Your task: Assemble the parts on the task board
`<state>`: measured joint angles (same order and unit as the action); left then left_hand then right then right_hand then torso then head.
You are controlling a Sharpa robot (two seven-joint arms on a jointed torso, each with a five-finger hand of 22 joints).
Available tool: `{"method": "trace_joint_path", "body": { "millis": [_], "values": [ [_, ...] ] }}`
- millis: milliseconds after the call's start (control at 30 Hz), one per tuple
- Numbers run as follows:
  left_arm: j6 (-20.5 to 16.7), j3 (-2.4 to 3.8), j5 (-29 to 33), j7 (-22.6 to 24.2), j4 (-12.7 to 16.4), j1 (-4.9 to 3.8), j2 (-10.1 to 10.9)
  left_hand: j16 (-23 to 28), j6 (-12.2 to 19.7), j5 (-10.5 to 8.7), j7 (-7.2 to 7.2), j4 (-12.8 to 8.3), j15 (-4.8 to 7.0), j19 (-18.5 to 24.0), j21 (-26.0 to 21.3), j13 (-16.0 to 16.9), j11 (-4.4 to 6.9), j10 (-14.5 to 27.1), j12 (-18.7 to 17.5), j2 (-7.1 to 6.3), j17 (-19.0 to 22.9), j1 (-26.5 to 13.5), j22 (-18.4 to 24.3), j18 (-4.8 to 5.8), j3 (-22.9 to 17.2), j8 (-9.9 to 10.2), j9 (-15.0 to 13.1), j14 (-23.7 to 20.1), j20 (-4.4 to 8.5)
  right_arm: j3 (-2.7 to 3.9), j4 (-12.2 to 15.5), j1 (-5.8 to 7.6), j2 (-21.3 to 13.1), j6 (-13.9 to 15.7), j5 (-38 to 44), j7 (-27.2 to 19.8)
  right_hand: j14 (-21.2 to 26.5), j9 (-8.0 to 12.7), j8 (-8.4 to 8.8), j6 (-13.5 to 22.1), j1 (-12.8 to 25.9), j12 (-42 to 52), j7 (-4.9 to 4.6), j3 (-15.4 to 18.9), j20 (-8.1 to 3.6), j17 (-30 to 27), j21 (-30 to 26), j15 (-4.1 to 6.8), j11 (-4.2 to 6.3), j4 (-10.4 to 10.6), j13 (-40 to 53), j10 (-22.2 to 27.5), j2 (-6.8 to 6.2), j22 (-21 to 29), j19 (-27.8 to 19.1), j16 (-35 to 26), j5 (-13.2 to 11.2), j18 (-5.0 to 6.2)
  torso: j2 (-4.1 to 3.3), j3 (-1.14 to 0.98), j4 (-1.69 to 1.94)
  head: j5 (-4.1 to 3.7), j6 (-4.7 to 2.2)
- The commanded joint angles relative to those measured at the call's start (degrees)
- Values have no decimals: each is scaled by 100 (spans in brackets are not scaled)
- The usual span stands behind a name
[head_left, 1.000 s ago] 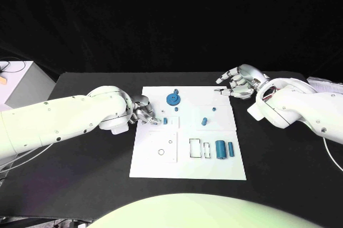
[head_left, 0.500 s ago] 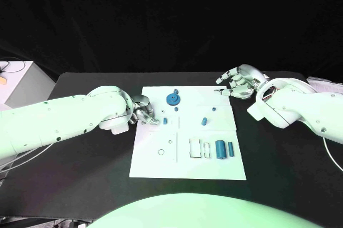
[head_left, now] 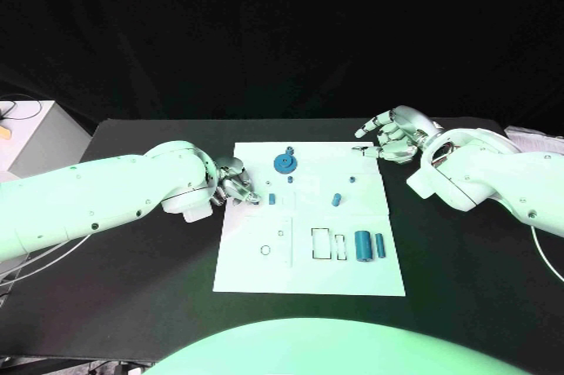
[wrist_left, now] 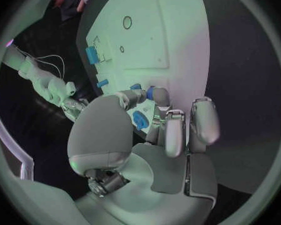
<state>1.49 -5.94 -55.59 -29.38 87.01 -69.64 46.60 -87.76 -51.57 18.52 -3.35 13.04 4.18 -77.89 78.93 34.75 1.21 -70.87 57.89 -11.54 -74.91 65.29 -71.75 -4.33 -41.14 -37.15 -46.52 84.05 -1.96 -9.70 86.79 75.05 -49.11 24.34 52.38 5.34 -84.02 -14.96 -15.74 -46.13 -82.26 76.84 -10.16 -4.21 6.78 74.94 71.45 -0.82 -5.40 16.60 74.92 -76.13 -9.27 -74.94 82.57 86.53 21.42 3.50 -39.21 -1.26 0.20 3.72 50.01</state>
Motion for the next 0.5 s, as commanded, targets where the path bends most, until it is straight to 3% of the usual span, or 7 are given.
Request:
{"method": "trace_joint_path", "body": {
  "millis": [33, 267, 500],
  "values": [
    [-56, 13, 474, 76, 31, 5, -15, 24, -24, -12, 22, -1130, 24, 27, -16, -48, 3, -1, -27, 19, -1061, -89, 36, -27, -1176, -51, -21, 466, 8, 0, 3, -7, -1, -87, 20, -60, -378, 6, -27, 37, 49, 23, -6, -41, -20, 791, -17, -2, 9, -3, 135, 3, 0, -238, -5, -19, 38, 61, 0, 0, 2, -6, -1],
    [84, 31, 707, 67, 18, -5, 18, 29, -4, -16, 16, -1274, 24, 29, -9, -161, 1, 42, -86, 72, -1052, -158, 29, -27, -1314, -108, -43, 464, 8, 0, -7, -19, 1, -101, 20, -60, -378, 8, -33, 33, 49, 27, -5, -49, -21, 789, -14, -1, 11, -4, 136, -1, -1, -241, -1, -20, 41, 60, 0, -6, -3, -4, -1],
    [265, 65, 888, 59, 0, -29, 46, 29, 0, -20, 12, -1358, 22, 36, -8, -205, -2, 61, -107, 88, -1052, -191, 33, -29, -1372, -131, -47, 465, 5, 0, -16, -28, 4, -108, 20, -57, -378, 8, -33, 33, 49, 27, -5, -49, -21, 789, -14, -1, 11, -4, 136, -1, -1, -241, -1, -20, 41, 60, -3, 3, 1, -10, -1]
  ]
}}
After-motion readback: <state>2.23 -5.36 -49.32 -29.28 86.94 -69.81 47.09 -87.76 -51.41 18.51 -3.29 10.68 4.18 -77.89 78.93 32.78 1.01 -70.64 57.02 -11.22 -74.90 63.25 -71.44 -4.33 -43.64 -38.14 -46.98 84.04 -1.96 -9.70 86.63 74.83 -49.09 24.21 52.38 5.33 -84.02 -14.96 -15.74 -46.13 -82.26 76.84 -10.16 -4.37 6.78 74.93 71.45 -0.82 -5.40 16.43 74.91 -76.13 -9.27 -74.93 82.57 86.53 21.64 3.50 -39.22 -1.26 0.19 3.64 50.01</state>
